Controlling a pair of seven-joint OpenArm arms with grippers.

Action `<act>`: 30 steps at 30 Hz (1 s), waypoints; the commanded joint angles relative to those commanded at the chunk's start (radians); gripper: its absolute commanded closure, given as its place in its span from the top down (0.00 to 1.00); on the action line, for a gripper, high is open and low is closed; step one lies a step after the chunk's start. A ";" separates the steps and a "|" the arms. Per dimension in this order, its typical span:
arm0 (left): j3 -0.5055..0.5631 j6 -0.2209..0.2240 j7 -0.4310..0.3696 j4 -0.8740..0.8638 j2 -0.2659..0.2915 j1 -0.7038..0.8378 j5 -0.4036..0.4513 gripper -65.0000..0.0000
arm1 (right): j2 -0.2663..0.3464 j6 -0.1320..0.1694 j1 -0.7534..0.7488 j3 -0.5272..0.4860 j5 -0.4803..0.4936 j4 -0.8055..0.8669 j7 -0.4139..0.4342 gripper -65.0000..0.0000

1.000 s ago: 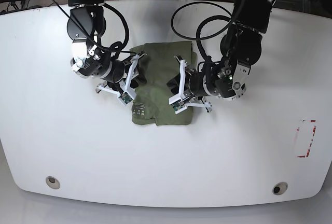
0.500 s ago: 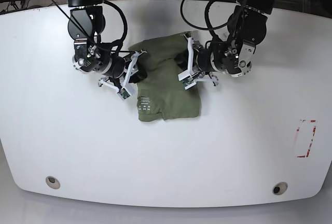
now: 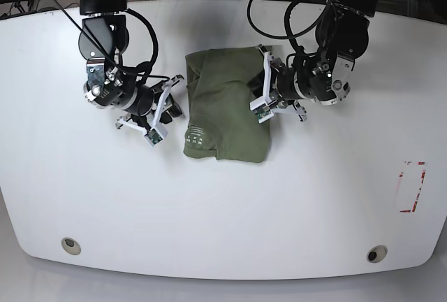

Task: Fold the T-shirt properly
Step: 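Grasp the folded shirt at its collar with the left gripper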

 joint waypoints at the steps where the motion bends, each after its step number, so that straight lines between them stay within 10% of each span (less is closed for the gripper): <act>1: -0.002 0.002 0.000 0.008 0.012 -0.008 0.002 0.17 | 0.000 0.000 0.000 0.006 0.000 0.020 -0.008 0.23; 6: 0.000 0.078 -0.005 0.028 0.063 -0.021 0.017 0.21 | 0.000 0.003 0.000 0.044 -0.002 0.075 -0.058 0.23; 12: 0.000 0.241 -0.020 0.081 0.146 -0.029 0.089 0.58 | 0.002 0.006 0.003 0.064 -0.002 0.080 -0.063 0.23; 30: 0.245 0.560 -0.275 0.021 0.242 0.061 0.400 0.58 | 0.002 0.008 -0.002 0.100 -0.002 0.074 -0.063 0.23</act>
